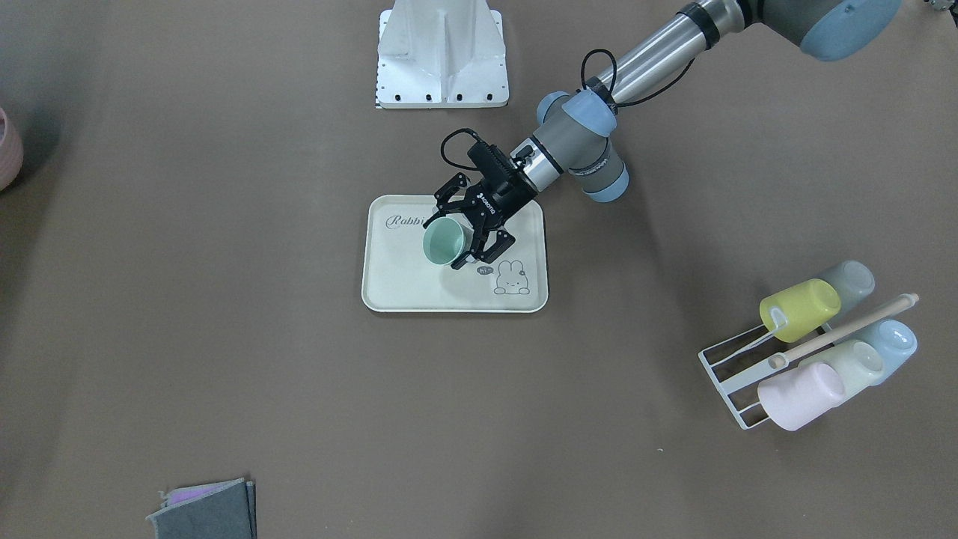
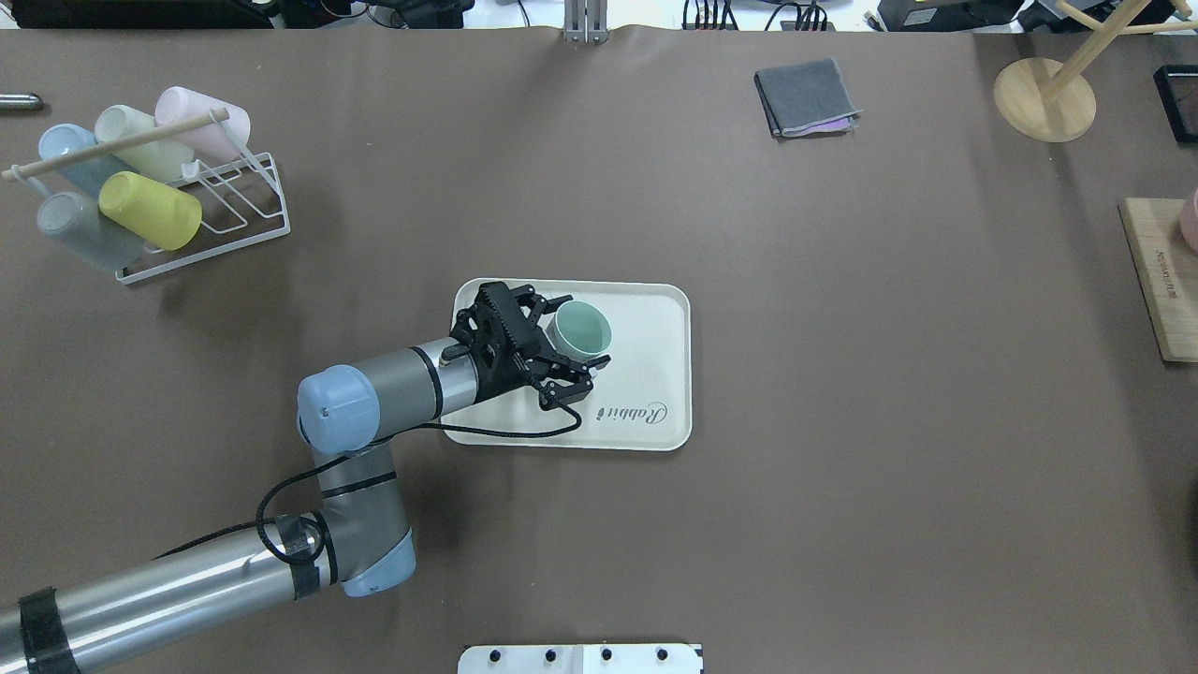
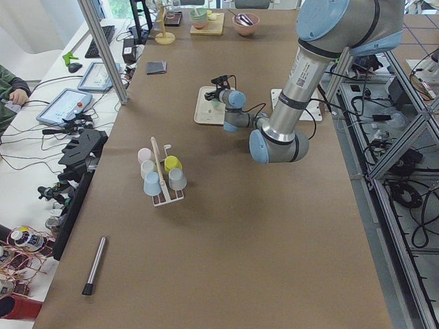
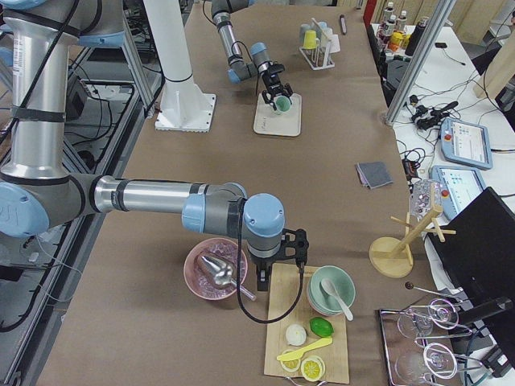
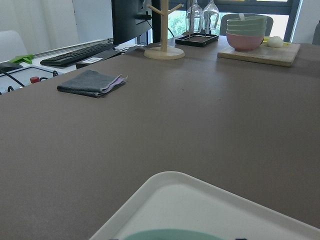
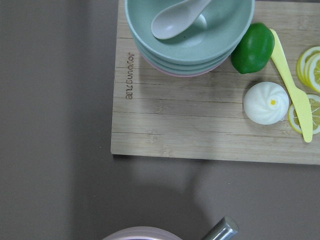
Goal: Pick up and place green cup on tray
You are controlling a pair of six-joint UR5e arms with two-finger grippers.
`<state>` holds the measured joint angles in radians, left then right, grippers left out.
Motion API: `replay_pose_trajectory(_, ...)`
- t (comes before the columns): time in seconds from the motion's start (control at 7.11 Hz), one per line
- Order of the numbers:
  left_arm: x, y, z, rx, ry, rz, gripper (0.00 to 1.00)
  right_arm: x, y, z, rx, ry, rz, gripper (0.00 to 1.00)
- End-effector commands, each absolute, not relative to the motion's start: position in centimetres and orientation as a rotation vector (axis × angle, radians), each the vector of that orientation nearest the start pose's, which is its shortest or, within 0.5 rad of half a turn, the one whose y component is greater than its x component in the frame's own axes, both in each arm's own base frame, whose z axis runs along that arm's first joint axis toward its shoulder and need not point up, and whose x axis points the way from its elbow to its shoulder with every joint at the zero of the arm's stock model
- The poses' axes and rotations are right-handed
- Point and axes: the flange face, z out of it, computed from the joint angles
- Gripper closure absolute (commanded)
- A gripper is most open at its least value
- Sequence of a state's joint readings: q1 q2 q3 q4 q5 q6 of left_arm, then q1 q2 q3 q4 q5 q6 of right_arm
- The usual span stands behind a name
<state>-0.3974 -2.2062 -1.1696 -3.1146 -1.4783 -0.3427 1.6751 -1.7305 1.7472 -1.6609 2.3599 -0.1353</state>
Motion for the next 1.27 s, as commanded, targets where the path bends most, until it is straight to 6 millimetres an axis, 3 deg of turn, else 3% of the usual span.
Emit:
replay_pose_trajectory(0.0, 58.9, -40.2, 31.9, 1.36, 1.191, 0.515, 0.01, 10.7, -40.9, 65.5, 0.023, -0.78, -0.001, 0.0)
replay_pose_trajectory(0.56, 58.2, -40.0, 32.3, 1.365, 1.194, 0.512, 0.01, 10.7, -40.8, 65.6, 0.016, -0.781, 0.009, 0.0)
replay_pose_trajectory(0.84, 55.8, -39.0, 31.7, 1.39, 1.219, 0.5, 0.01, 10.6, -40.7, 65.7, 0.013, -0.781, 0.01, 0.0)
replay_pose_trajectory(1.13, 54.5, -38.8, 29.7, 1.415, 1.236, 0.488, 0.01, 10.6, -40.8, 65.6, 0.016, -0.782, 0.009, 0.0)
